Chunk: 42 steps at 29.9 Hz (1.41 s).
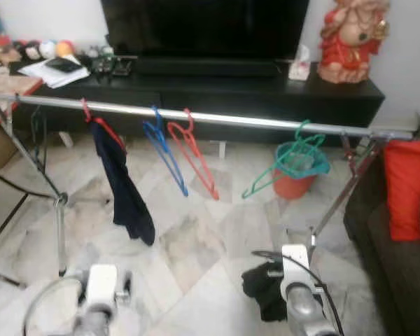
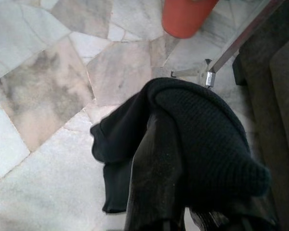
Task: Hang hanger
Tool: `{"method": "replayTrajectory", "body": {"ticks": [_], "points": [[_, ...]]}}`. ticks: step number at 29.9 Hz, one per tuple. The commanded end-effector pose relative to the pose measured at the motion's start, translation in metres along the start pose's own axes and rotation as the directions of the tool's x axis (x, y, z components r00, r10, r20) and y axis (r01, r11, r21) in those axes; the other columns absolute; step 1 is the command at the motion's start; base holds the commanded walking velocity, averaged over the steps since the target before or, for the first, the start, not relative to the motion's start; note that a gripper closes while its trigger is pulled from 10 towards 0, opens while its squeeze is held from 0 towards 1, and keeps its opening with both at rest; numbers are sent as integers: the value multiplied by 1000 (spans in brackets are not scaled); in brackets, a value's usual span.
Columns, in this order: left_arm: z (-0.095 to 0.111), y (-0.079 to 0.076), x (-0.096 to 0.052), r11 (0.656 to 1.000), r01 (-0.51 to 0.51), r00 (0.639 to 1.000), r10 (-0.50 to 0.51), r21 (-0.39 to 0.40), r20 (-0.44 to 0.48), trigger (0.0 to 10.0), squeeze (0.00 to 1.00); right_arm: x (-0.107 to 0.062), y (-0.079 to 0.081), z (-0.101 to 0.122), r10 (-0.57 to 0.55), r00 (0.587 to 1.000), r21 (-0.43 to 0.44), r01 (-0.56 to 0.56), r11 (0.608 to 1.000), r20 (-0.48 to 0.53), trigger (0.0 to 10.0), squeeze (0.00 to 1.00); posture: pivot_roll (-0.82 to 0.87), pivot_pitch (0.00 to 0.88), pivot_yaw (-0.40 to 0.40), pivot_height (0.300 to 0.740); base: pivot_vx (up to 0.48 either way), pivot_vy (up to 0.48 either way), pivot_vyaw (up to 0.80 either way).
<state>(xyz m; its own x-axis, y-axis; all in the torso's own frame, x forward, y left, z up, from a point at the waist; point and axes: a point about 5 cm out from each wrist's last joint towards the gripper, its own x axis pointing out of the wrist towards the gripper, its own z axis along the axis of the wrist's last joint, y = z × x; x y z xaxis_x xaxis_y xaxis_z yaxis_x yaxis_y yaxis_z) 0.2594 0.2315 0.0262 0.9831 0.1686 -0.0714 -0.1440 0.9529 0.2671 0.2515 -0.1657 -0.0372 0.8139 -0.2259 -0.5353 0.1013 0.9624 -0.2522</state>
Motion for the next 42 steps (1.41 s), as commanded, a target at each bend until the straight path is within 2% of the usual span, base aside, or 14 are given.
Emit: {"method": "replayTrajectory", "body": {"ticks": [1,4,11,16,24,42], "points": [[15,-5,-3,1000,11,995,-12,11,97,10000,0,3,-1,10,-7,999,5,7,1000,39,10000,0,16,0,-2,740,0,0,0],[27,-1,-5,999,-2,988,8,-39,152,10000,0,3,-2,9,-7,999,3,7,1000,36,10000,0,18,0,-3,740,0,0,0],[40,-3,-1,997,32,978,-16,-73,207,10000,0,4,-8,6,-24,999,7,24,1000,21,10000,0,15,0,0,740,0,0,0],[45,-7,-6,995,32,983,-15,-89,183,10000,0,1,-8,-5,-24,999,44,25,999,-22,10000,0,22,0,-5,740,0,0,0],[47,-12,-7,995,46,983,-28,-94,179,10000,0,1,-8,-5,-30,999,53,32,998,-28,10000,0,19,0,-2,740,0,0,0],[52,-13,-7,993,52,987,-35,-105,156,10000,0,0,-6,-7,-17,999,51,19,999,-39,10000,0,25,0,-4,740,279,0,0]]}}
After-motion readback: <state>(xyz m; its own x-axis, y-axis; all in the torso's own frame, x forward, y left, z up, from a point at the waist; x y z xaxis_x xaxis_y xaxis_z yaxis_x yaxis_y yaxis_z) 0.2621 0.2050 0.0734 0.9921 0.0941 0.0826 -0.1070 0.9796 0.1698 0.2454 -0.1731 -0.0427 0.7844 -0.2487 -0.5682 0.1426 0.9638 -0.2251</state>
